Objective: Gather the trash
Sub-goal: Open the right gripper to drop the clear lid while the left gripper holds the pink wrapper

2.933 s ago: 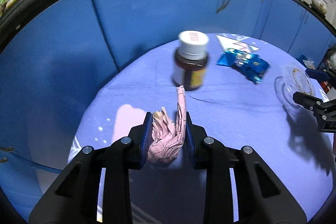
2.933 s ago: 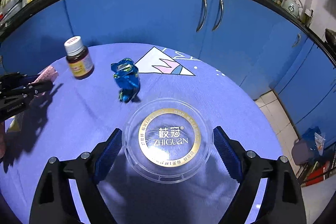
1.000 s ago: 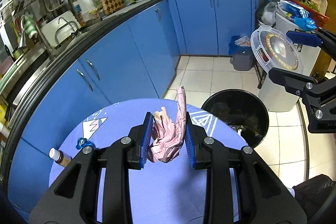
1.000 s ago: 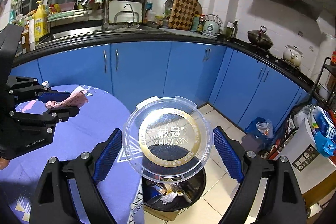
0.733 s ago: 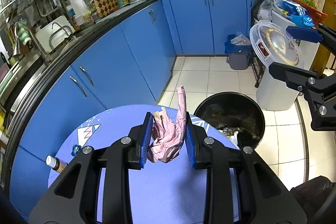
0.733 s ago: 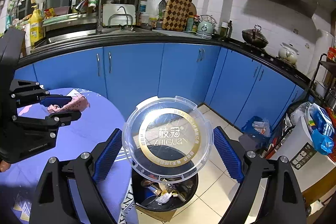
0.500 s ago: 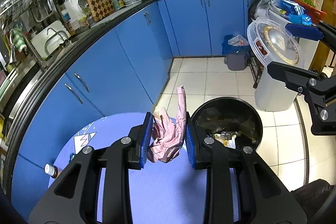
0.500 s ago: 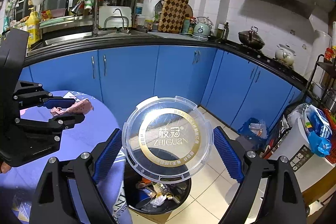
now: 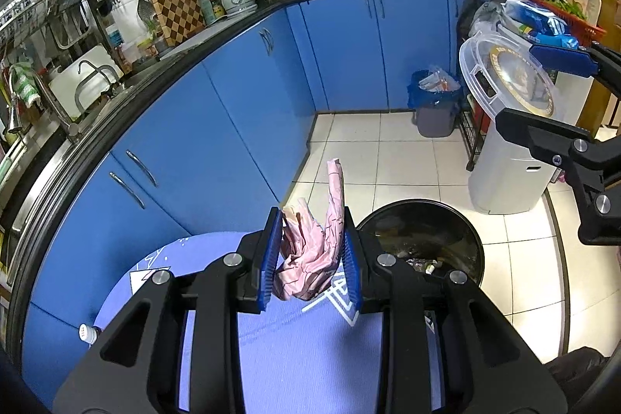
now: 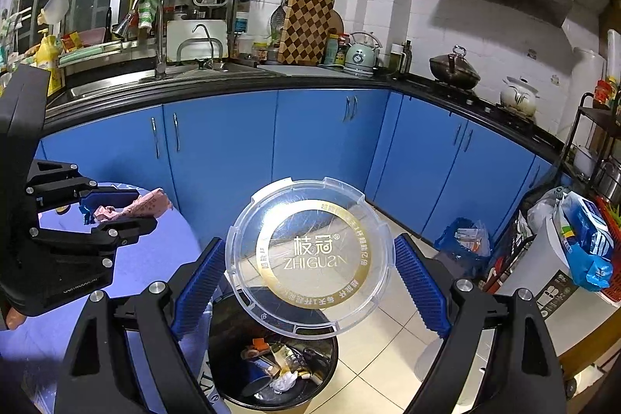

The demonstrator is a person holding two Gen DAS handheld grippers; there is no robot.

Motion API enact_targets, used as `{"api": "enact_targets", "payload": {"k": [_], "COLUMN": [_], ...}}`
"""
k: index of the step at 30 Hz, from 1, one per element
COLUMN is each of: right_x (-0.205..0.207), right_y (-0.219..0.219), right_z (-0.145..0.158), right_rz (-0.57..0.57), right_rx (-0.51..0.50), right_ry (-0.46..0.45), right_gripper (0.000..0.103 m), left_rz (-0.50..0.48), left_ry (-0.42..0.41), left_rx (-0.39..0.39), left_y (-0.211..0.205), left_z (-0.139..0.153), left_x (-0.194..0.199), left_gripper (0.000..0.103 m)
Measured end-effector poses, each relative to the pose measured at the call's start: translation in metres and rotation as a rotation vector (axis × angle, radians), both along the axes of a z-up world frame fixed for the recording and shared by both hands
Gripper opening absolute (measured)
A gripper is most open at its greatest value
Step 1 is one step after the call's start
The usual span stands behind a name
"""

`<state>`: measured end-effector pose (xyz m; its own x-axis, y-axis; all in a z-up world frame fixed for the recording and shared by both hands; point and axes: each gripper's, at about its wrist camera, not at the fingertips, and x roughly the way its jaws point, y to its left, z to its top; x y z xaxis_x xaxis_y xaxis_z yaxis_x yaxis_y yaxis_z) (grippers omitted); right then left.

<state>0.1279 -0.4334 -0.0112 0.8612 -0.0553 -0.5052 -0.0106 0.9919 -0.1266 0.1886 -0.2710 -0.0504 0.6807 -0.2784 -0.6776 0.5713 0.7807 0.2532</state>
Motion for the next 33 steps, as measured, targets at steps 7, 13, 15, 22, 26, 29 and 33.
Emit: {"api": "enact_targets", "payload": {"k": [7,13,15,22,26,29,33], "right_x": [0.008,0.018,0.020,0.028,0.025,0.020,0.014], "right_y": [-0.005,-0.010,-0.011,-0.013,-0.013,-0.019,-0.033], "right_z": [-0.004,-0.008,-0.009,-0.015,-0.019,-0.021,-0.022], "right_rz": [-0.005,-0.002,-0.003,-0.026,-0.074,-0.101,-0.127], "right_rx": [0.007,0.027,0.031,0.026,-0.037,-0.050,-0.032], "right_ry": [0.012,0.020,0.019,0.033,0.022,0.017,0.024], "right_gripper": [0.085,0.085,0.085,0.095,0.095,0.095,0.095], "left_rz": [-0.011,-0.011,-0.009,-0.001,-0.006,-0.014,-0.028], "left_ry": [0.000,0.002,0.003,0.006,0.008,0.009,0.012], "left_rx": [0.000,0.004,0.005,0.002,0.004,0.003,0.005], "left_y": [-0.008,-0.012,-0.013,-0.011,-0.012,-0.015,-0.021], "left_z": [0.000,0.000,-0.001,-0.002,-0.003,-0.003,-0.004], "left_x": [0.006,0.014,0.016,0.021,0.022,0.021,0.021], "left_gripper": [0.030,0.030,0.030,0.030,0.030,0.030,0.030]}}
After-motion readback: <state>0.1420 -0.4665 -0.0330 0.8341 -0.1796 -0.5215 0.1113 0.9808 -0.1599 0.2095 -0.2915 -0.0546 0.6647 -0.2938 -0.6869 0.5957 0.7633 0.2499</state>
